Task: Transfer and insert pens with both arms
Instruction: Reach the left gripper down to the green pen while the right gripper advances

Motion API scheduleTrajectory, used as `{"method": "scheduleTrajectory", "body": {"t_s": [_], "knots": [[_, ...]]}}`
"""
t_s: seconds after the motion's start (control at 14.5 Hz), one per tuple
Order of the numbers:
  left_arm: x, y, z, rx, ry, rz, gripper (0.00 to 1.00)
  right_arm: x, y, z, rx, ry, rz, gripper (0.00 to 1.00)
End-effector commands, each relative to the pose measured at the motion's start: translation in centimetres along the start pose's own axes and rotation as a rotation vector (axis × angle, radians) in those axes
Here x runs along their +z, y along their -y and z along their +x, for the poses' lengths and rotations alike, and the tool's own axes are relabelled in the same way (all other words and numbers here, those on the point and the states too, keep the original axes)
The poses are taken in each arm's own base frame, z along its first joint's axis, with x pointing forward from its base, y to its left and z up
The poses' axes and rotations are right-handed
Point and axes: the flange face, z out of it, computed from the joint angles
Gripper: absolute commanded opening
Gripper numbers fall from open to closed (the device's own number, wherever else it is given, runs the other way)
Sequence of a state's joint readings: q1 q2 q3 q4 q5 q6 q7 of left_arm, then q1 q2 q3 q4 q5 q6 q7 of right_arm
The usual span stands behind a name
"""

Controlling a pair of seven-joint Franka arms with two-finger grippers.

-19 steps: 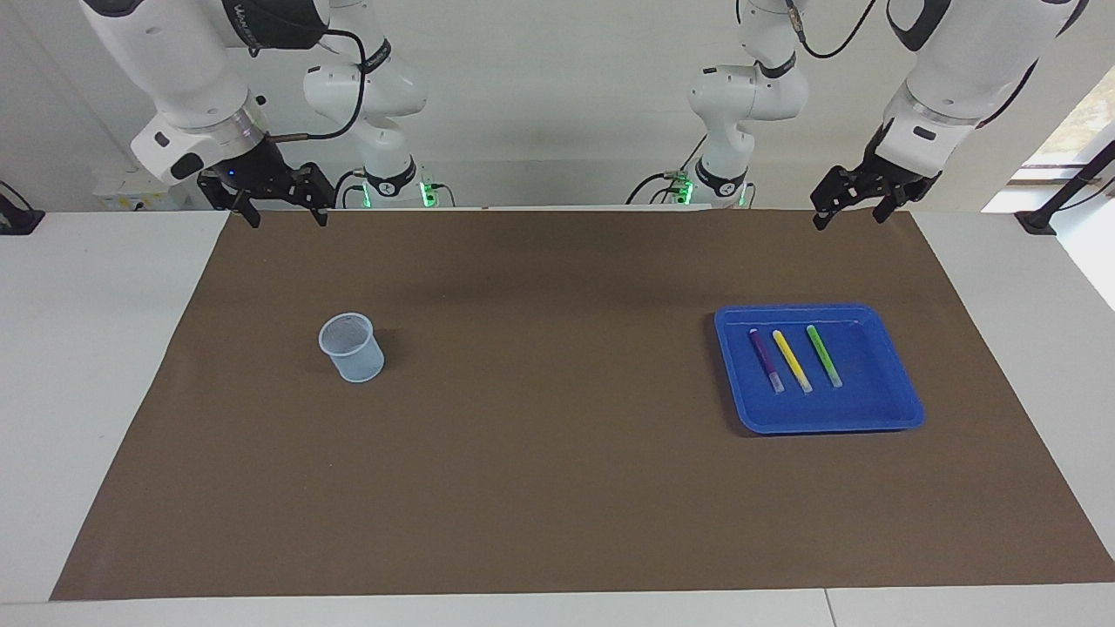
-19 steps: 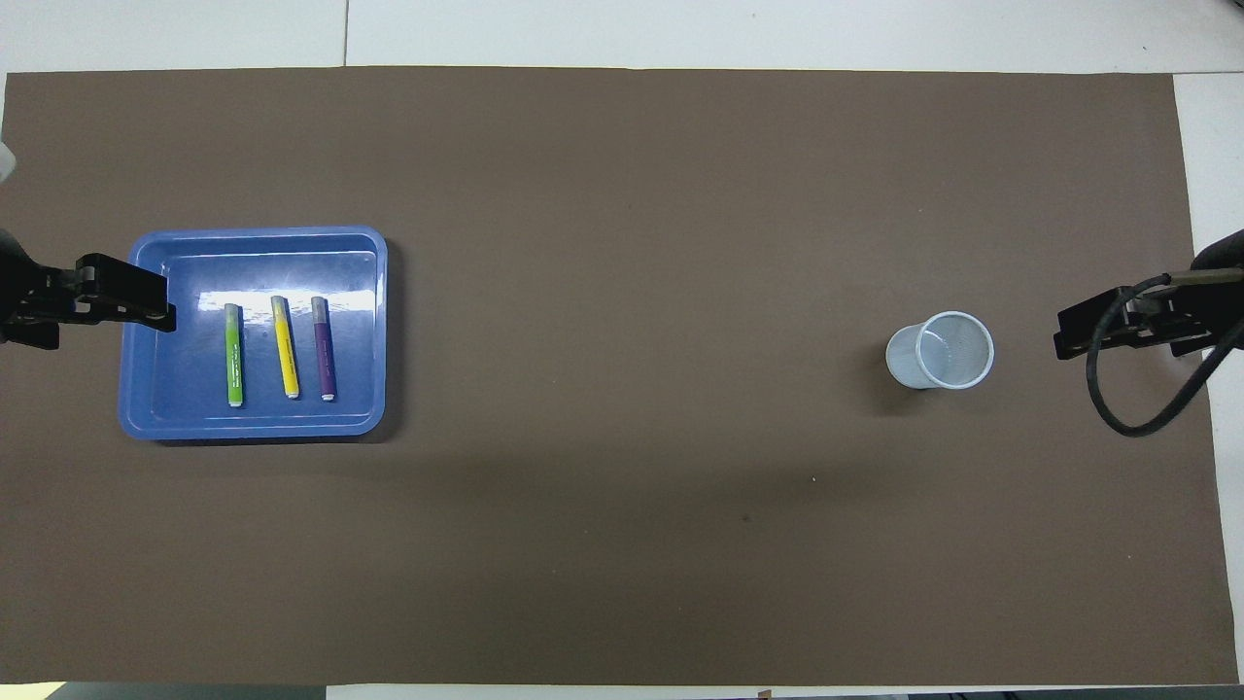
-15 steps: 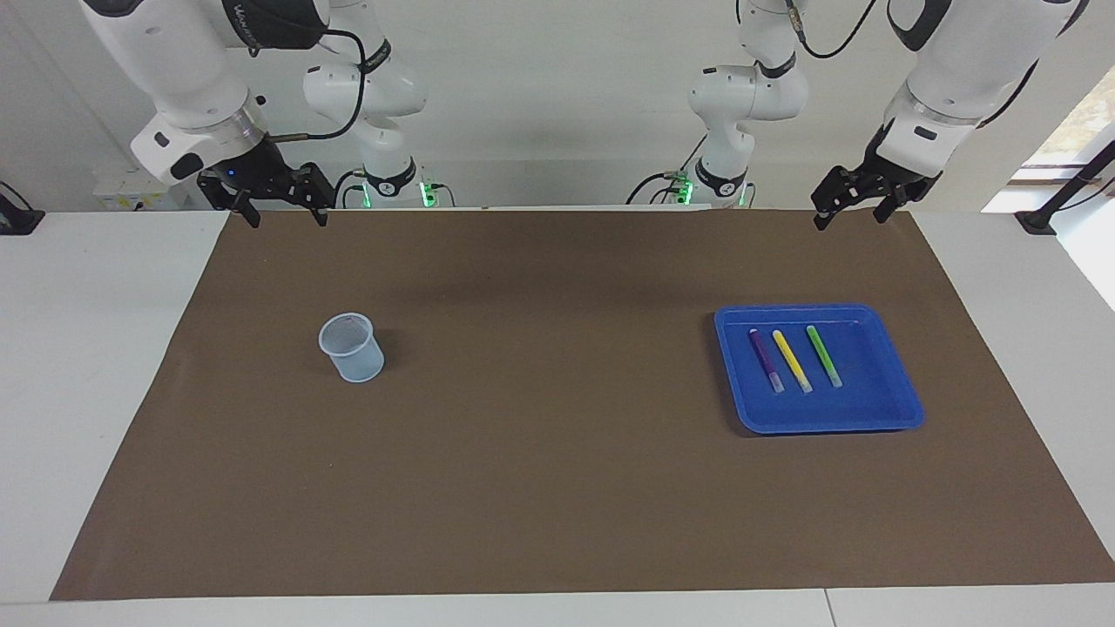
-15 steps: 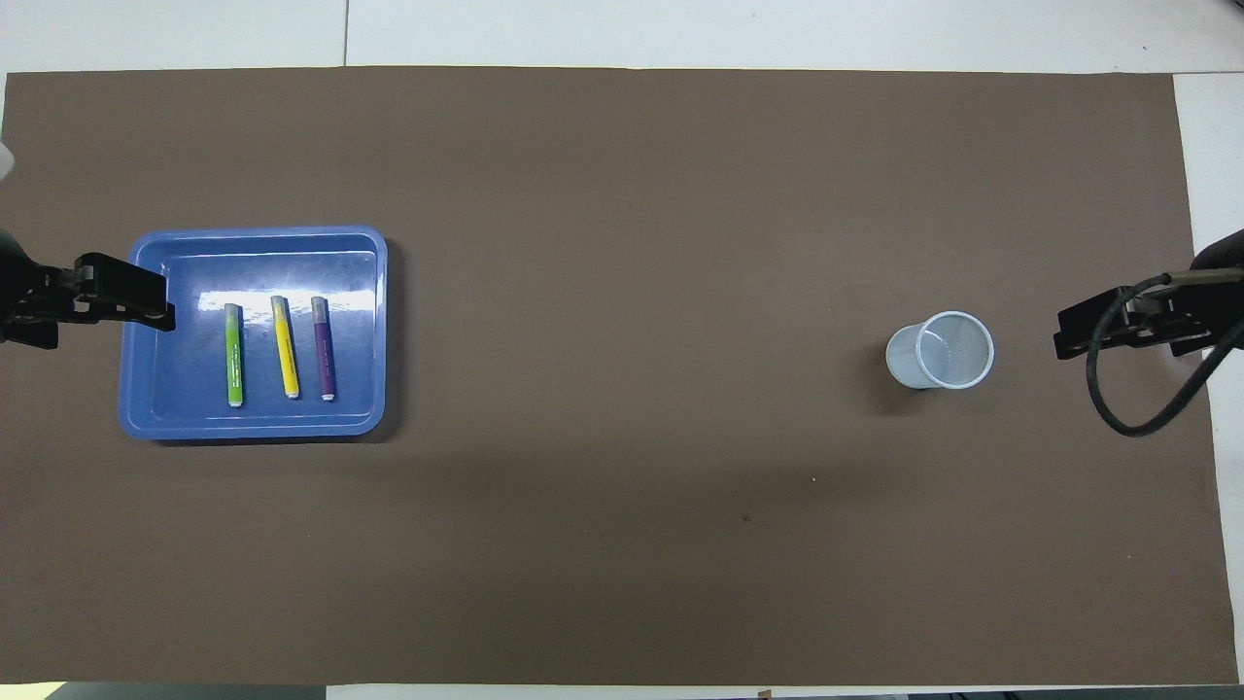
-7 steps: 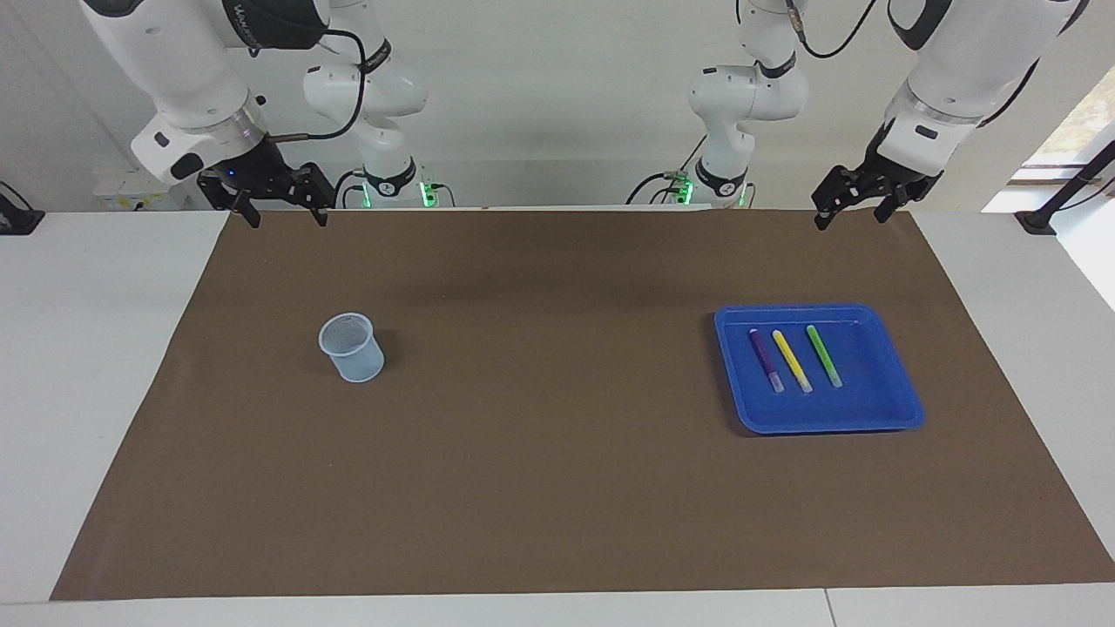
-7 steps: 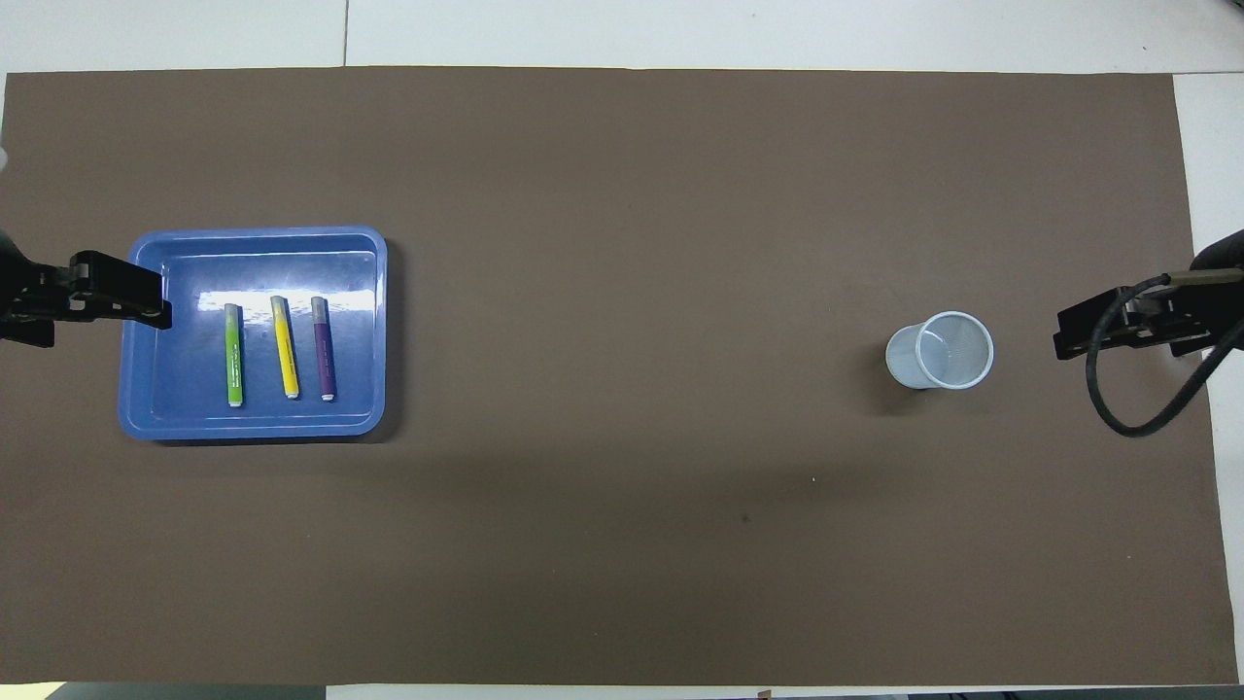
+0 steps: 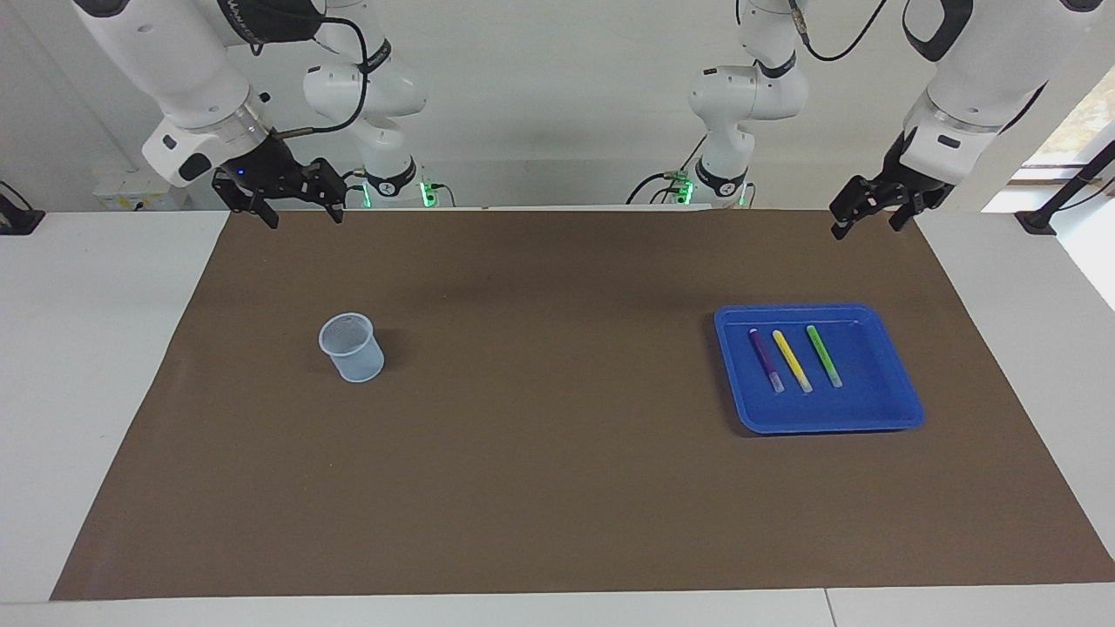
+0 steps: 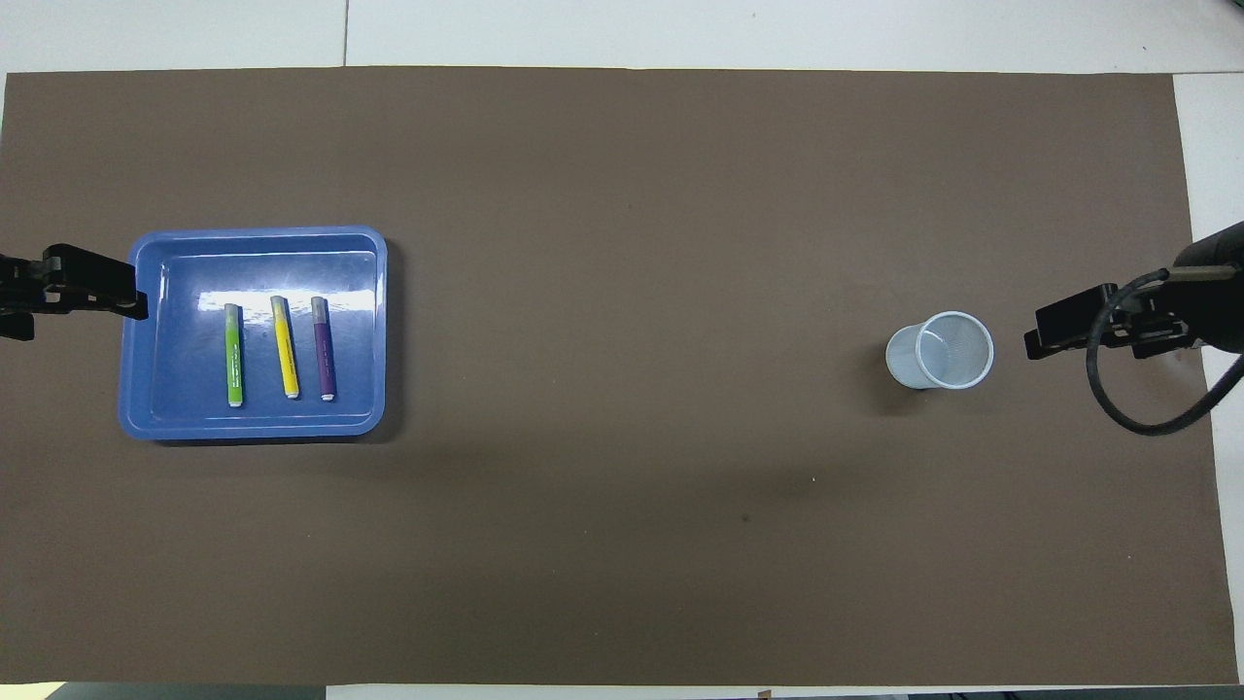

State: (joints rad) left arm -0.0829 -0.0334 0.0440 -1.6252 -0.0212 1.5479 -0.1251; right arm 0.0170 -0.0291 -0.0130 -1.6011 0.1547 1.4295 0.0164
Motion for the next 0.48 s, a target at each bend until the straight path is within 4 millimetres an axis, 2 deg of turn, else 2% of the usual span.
{"method": "scheduleTrajectory", "body": {"t_s": [0.0, 0.21, 0.41], "knots": [[3.2, 3.6, -0.5, 0.028, -0.019, 0.001, 1.00, 0.2, 0.9, -0.4, 0.004, 0.005, 0.067, 1.00], [8.4, 6.2, 0.6, 0.060, -0.040, 0.001, 1.00, 0.3, 1.8, -0.5, -0.022, 0.006, 0.064, 1.00], [14.8, 7.8, 2.7, 0.130, -0.010, 0.005, 1.00, 1.9, 3.3, -0.8, -0.080, -0.008, 0.065, 1.00]]}}
